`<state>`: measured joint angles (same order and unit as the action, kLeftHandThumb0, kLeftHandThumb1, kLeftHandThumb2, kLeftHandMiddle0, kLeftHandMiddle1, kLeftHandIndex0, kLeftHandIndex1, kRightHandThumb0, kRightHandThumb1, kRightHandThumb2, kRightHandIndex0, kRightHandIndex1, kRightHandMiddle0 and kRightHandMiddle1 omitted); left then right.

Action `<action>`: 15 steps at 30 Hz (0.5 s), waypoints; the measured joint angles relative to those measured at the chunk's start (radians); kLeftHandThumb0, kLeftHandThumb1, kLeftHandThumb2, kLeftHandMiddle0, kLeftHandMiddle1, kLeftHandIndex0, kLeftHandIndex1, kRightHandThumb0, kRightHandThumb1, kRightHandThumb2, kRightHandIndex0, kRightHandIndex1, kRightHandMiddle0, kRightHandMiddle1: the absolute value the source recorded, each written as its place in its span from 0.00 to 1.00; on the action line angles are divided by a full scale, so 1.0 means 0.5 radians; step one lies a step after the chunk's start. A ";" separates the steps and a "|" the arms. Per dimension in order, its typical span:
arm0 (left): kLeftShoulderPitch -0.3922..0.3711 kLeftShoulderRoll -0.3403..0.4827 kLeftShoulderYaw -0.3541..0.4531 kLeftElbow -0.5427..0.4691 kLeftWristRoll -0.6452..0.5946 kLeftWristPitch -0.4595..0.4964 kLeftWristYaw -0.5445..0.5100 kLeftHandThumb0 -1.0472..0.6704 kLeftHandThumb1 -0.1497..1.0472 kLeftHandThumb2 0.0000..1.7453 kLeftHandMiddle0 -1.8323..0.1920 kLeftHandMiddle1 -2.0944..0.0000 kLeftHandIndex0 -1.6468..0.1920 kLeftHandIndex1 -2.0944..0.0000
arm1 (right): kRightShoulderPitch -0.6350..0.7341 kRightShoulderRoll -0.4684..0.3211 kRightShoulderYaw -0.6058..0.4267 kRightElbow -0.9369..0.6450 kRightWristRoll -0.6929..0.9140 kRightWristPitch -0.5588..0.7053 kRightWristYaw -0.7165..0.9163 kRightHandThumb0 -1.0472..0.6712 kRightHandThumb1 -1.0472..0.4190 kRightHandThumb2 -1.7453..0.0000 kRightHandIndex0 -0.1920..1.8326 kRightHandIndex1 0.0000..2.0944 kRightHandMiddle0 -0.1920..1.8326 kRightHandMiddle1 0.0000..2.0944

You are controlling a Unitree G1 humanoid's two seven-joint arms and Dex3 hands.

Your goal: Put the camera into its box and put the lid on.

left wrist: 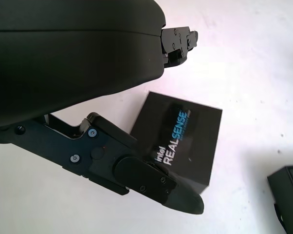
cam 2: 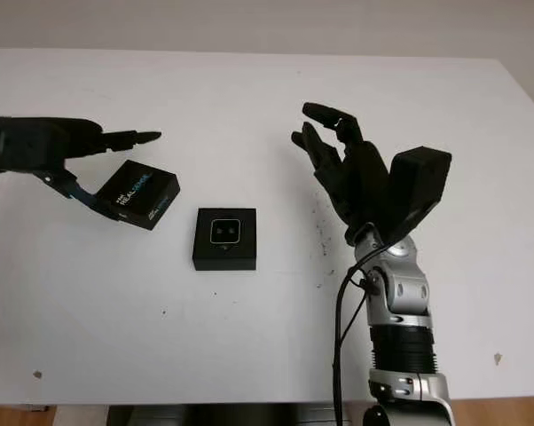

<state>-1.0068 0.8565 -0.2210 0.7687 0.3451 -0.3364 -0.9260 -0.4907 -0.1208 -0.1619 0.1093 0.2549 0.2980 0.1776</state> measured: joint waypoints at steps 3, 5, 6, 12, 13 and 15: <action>0.012 0.009 0.007 0.002 0.009 -0.033 0.083 0.18 0.82 0.03 1.00 1.00 1.00 1.00 | 0.007 0.000 0.005 0.000 -0.003 -0.005 0.012 0.31 0.00 0.84 0.08 0.47 0.01 0.61; 0.040 0.015 0.004 0.000 0.071 -0.085 0.212 0.17 0.82 0.03 1.00 1.00 1.00 1.00 | 0.010 0.000 0.010 0.000 -0.005 -0.008 0.019 0.31 0.00 0.83 0.08 0.48 0.02 0.61; 0.060 0.017 -0.001 -0.001 0.117 -0.114 0.297 0.19 0.82 0.03 1.00 1.00 1.00 1.00 | 0.010 0.000 0.010 0.000 -0.005 -0.009 0.019 0.32 0.00 0.83 0.09 0.48 0.02 0.61; 0.158 0.012 -0.083 -0.005 0.355 -0.176 0.632 0.24 0.82 0.03 1.00 1.00 1.00 1.00 | 0.011 -0.001 0.007 0.000 -0.002 -0.009 0.021 0.32 0.00 0.83 0.09 0.48 0.03 0.60; 0.163 0.010 -0.098 -0.005 0.384 -0.177 0.656 0.24 0.82 0.03 1.00 1.00 1.00 1.00 | 0.012 -0.001 0.006 0.000 -0.001 -0.008 0.021 0.32 0.00 0.83 0.09 0.48 0.03 0.60; 0.165 0.006 -0.123 -0.005 0.416 -0.180 0.675 0.24 0.81 0.03 1.00 1.00 1.00 1.00 | 0.014 -0.001 0.003 0.000 -0.001 -0.009 0.022 0.32 0.00 0.84 0.10 0.49 0.03 0.60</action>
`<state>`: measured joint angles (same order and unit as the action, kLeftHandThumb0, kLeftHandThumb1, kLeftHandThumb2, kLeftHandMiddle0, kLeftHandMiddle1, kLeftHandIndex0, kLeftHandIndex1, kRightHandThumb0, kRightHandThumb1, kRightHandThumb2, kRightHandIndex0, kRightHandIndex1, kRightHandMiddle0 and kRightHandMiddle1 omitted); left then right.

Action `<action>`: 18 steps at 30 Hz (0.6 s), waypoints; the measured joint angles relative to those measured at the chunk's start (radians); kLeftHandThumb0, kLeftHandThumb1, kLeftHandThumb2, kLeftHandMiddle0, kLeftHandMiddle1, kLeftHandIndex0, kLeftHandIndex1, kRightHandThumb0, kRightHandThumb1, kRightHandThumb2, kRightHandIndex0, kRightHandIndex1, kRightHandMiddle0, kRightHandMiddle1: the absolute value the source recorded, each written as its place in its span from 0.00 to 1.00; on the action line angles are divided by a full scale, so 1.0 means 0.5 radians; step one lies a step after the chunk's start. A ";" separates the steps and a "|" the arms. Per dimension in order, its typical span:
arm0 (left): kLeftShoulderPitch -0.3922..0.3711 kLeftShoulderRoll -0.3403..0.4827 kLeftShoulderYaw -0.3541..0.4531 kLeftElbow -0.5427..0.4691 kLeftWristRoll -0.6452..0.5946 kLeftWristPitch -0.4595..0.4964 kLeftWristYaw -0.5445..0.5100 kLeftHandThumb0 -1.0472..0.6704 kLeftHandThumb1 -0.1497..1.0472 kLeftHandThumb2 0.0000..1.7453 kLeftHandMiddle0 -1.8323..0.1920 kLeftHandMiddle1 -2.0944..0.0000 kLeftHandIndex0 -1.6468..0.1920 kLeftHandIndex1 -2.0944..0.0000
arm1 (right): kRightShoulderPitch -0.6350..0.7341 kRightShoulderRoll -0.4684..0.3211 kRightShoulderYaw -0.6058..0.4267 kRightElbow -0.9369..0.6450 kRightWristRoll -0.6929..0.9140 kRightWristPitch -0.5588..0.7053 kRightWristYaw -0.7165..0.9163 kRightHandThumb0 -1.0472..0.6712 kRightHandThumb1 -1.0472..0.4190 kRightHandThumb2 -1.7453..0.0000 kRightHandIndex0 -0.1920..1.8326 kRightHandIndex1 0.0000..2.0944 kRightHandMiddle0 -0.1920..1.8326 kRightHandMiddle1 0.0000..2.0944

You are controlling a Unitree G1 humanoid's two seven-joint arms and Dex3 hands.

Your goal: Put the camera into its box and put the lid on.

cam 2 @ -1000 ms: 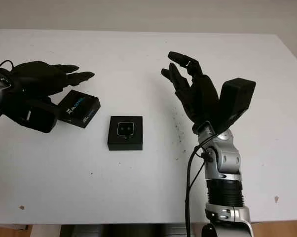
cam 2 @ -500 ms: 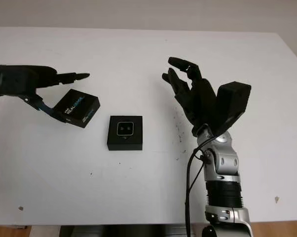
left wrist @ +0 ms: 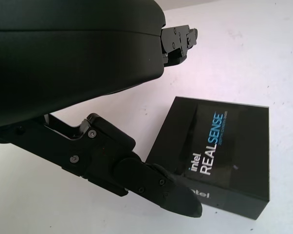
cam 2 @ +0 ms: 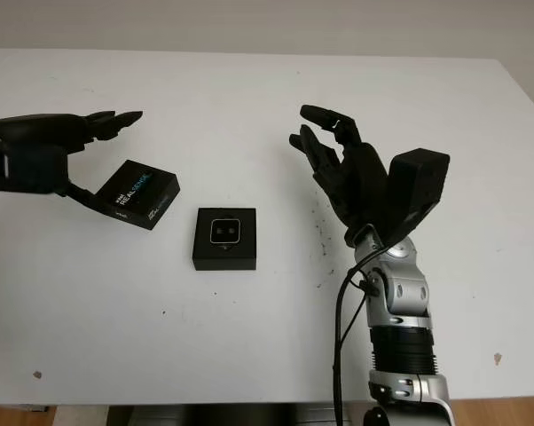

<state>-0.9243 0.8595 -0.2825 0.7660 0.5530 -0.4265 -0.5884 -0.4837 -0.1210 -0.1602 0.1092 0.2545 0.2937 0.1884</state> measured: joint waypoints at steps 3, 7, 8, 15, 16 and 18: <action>0.005 -0.004 -0.016 0.003 0.013 -0.052 0.040 0.23 0.81 0.03 1.00 1.00 1.00 1.00 | 0.005 0.000 -0.005 0.000 0.001 0.000 0.000 0.32 0.00 0.84 0.10 0.49 0.04 0.60; 0.009 -0.004 -0.045 0.040 0.056 -0.142 0.116 0.20 0.82 0.03 1.00 1.00 1.00 1.00 | 0.007 0.000 -0.006 0.000 0.000 0.000 0.000 0.32 0.00 0.84 0.10 0.49 0.04 0.60; 0.009 -0.006 -0.052 0.054 0.061 -0.149 0.123 0.20 0.82 0.03 1.00 1.00 1.00 1.00 | 0.007 0.000 -0.006 0.000 0.000 0.000 -0.001 0.32 0.00 0.84 0.10 0.49 0.04 0.60; 0.010 -0.040 -0.089 0.094 0.080 -0.150 0.124 0.23 0.81 0.03 1.00 1.00 1.00 1.00 | 0.007 0.000 -0.010 0.000 -0.001 0.000 -0.003 0.32 0.00 0.83 0.11 0.50 0.05 0.61; 0.010 -0.044 -0.094 0.095 0.087 -0.150 0.124 0.23 0.81 0.03 1.00 1.00 1.00 1.00 | 0.007 0.000 -0.010 0.000 -0.001 0.000 -0.005 0.33 0.00 0.83 0.11 0.50 0.05 0.61; 0.010 -0.058 -0.099 0.096 0.090 -0.140 0.122 0.24 0.81 0.03 1.00 1.00 1.00 1.00 | 0.008 0.000 -0.010 0.000 0.000 0.001 -0.015 0.33 0.00 0.82 0.11 0.50 0.05 0.61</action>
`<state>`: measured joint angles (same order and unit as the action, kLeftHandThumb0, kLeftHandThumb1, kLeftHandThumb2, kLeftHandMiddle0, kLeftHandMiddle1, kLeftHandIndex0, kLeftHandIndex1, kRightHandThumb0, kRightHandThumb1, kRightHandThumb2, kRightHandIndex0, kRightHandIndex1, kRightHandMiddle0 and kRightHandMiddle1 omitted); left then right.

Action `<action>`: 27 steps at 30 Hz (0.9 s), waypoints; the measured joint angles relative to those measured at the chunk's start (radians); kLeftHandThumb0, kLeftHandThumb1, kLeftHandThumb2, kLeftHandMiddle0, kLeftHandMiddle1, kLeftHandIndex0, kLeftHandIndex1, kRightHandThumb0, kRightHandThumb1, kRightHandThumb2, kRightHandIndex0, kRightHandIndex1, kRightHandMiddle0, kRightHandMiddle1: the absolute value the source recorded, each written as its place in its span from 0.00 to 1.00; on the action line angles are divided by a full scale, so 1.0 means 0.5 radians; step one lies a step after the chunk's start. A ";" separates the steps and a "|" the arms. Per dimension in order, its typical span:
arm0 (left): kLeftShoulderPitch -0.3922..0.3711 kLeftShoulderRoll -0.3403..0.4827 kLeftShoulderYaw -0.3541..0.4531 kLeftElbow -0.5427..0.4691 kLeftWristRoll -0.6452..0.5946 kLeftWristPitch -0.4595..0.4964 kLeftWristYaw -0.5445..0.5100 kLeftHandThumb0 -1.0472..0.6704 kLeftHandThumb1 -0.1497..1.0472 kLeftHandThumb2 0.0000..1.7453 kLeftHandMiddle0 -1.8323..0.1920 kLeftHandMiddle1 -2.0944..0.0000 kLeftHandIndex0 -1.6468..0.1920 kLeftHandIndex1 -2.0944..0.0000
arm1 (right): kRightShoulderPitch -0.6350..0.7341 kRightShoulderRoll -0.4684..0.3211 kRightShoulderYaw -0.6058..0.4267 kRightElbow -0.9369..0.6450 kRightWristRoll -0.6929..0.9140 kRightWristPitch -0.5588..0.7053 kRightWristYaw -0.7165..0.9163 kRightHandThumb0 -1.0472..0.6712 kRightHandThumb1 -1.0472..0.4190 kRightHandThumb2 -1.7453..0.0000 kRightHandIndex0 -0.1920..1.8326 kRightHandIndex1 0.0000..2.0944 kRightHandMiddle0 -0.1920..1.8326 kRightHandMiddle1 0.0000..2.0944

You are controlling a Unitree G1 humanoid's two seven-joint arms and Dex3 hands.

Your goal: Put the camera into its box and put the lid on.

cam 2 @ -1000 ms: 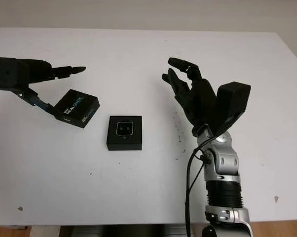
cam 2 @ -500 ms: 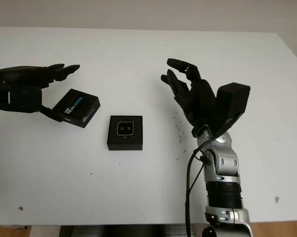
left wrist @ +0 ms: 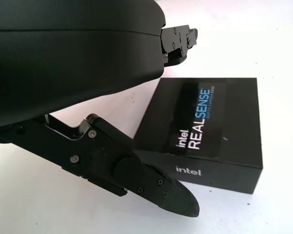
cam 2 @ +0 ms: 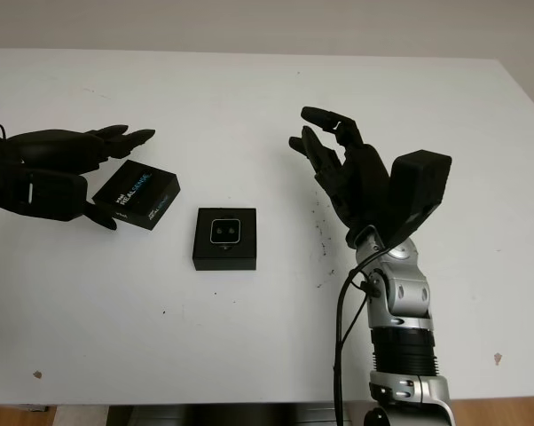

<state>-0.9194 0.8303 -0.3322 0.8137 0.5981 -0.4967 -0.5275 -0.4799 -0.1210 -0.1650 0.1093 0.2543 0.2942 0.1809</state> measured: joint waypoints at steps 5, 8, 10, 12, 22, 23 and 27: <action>0.000 -0.031 -0.001 0.014 -0.005 0.041 -0.004 0.26 0.80 0.03 1.00 1.00 1.00 1.00 | 0.005 0.000 0.000 0.000 0.000 0.001 -0.017 0.33 0.00 0.83 0.11 0.51 0.05 0.61; 0.000 -0.050 -0.001 0.052 -0.012 0.053 0.005 0.28 0.80 0.03 1.00 0.99 1.00 1.00 | 0.007 0.000 -0.002 0.000 0.001 0.022 -0.027 0.33 0.00 0.82 0.11 0.50 0.05 0.61; 0.000 -0.066 -0.001 0.099 -0.018 0.044 0.030 0.28 0.81 0.03 1.00 0.98 1.00 0.99 | 0.010 -0.001 -0.001 0.000 -0.004 0.023 -0.026 0.33 0.00 0.82 0.11 0.50 0.05 0.60; -0.001 -0.083 -0.001 0.151 -0.018 0.035 0.057 0.29 0.81 0.03 0.99 0.98 1.00 0.99 | 0.011 -0.005 0.001 0.000 -0.012 0.022 -0.023 0.33 0.00 0.82 0.12 0.50 0.05 0.60; -0.061 -0.130 -0.003 0.375 -0.031 -0.062 0.215 0.34 0.80 0.03 0.94 0.96 0.95 0.97 | 0.028 -0.007 0.001 0.000 -0.013 0.017 -0.027 0.33 0.00 0.82 0.13 0.51 0.07 0.62; -0.065 -0.133 -0.003 0.391 -0.030 -0.072 0.232 0.35 0.80 0.03 0.94 0.96 0.95 0.96 | 0.029 -0.007 0.001 0.000 -0.013 0.011 -0.026 0.33 0.00 0.82 0.13 0.51 0.07 0.62; -0.075 -0.145 -0.003 0.447 -0.030 -0.107 0.282 0.35 0.80 0.03 0.91 0.96 0.92 0.96 | 0.030 -0.007 0.001 0.000 -0.015 -0.010 -0.021 0.33 0.00 0.83 0.13 0.52 0.07 0.63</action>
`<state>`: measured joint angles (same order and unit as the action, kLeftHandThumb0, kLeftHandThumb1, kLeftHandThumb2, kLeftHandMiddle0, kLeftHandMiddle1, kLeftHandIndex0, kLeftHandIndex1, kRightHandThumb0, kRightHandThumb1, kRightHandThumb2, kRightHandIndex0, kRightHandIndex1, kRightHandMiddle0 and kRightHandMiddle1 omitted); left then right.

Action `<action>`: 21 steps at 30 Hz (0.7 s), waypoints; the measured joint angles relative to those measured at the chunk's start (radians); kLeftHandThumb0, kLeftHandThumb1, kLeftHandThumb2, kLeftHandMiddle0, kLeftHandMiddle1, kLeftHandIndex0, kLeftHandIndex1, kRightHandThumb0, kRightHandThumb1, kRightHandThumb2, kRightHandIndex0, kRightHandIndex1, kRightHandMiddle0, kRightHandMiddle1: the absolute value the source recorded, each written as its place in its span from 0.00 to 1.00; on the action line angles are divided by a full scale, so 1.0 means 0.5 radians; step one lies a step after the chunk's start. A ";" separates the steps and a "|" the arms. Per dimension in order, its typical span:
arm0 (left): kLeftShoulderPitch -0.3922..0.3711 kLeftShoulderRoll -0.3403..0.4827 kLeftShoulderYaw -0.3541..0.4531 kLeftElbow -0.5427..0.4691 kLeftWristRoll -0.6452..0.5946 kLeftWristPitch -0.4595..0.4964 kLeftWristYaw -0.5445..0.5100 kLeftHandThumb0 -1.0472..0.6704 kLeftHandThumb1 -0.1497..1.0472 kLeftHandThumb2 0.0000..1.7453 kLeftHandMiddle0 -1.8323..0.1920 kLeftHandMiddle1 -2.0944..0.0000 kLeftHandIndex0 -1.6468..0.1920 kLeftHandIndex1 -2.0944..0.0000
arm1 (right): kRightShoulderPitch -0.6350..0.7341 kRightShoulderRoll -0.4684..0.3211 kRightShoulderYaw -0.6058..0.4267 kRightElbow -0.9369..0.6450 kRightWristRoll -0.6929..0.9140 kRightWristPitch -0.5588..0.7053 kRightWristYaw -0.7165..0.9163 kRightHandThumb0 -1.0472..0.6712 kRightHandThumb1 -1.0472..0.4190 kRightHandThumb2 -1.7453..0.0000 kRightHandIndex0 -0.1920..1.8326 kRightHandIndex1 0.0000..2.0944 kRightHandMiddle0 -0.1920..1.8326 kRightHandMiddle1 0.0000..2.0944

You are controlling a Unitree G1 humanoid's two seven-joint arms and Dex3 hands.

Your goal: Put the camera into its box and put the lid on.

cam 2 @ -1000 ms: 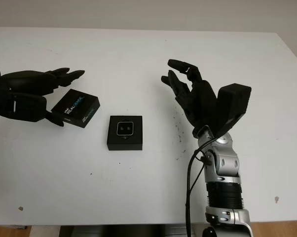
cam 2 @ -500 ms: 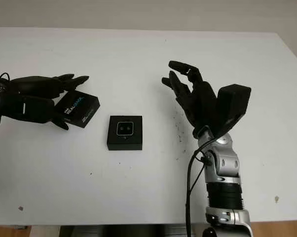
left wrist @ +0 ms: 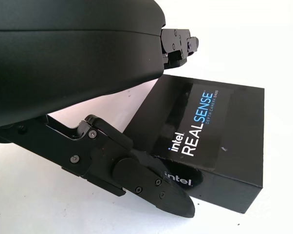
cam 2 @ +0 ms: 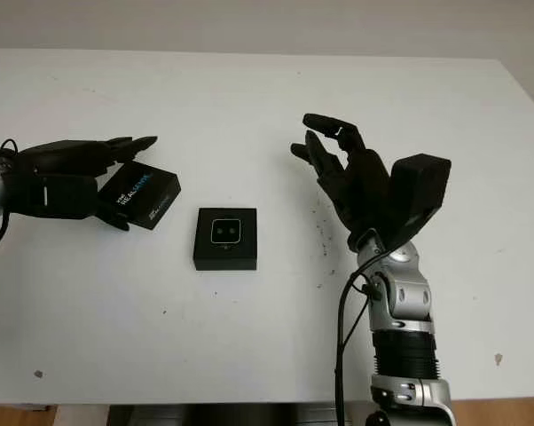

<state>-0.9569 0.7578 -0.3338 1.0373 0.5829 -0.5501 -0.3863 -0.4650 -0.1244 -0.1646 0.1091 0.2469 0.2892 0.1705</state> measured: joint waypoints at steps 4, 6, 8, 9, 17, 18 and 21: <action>-0.014 -0.009 -0.017 0.008 0.023 0.003 0.032 0.39 0.80 0.03 0.87 0.95 0.88 0.94 | 0.008 0.000 0.001 0.000 0.000 0.000 0.002 0.32 0.00 0.83 0.14 0.51 0.08 0.61; -0.020 -0.010 -0.028 0.008 0.040 0.001 0.048 0.40 0.80 0.03 0.85 0.95 0.86 0.94 | 0.017 0.000 0.002 0.000 -0.001 0.000 0.006 0.32 0.00 0.83 0.15 0.51 0.09 0.61; -0.022 -0.012 -0.034 0.009 0.051 0.002 0.055 0.41 0.81 0.03 0.83 0.96 0.84 0.94 | 0.028 -0.002 0.002 0.000 -0.004 -0.005 0.017 0.32 0.00 0.83 0.14 0.52 0.08 0.62; -0.026 -0.012 -0.041 0.009 0.059 0.008 0.055 0.41 0.81 0.03 0.84 0.96 0.84 0.94 | 0.032 -0.002 0.003 0.000 -0.005 -0.014 0.023 0.32 0.00 0.82 0.14 0.52 0.08 0.62; -0.046 -0.012 -0.097 0.015 0.128 -0.009 0.066 0.40 0.81 0.03 0.86 0.98 0.84 0.95 | 0.038 -0.003 -0.001 0.000 0.004 -0.020 0.023 0.33 0.00 0.82 0.12 0.53 0.06 0.64; -0.049 -0.012 -0.103 0.021 0.131 -0.015 0.066 0.40 0.81 0.03 0.87 0.98 0.84 0.95 | 0.038 -0.003 0.000 0.000 0.004 -0.020 0.026 0.33 0.00 0.81 0.12 0.53 0.05 0.64; -0.052 -0.012 -0.107 0.033 0.129 -0.025 0.058 0.41 0.81 0.03 0.87 0.98 0.84 0.96 | 0.038 -0.003 0.000 0.000 0.007 -0.020 0.035 0.33 0.00 0.80 0.11 0.53 0.04 0.64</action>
<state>-0.9829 0.7518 -0.3875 1.0539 0.6474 -0.5625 -0.3574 -0.4458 -0.1259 -0.1648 0.1090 0.2507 0.2793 0.1882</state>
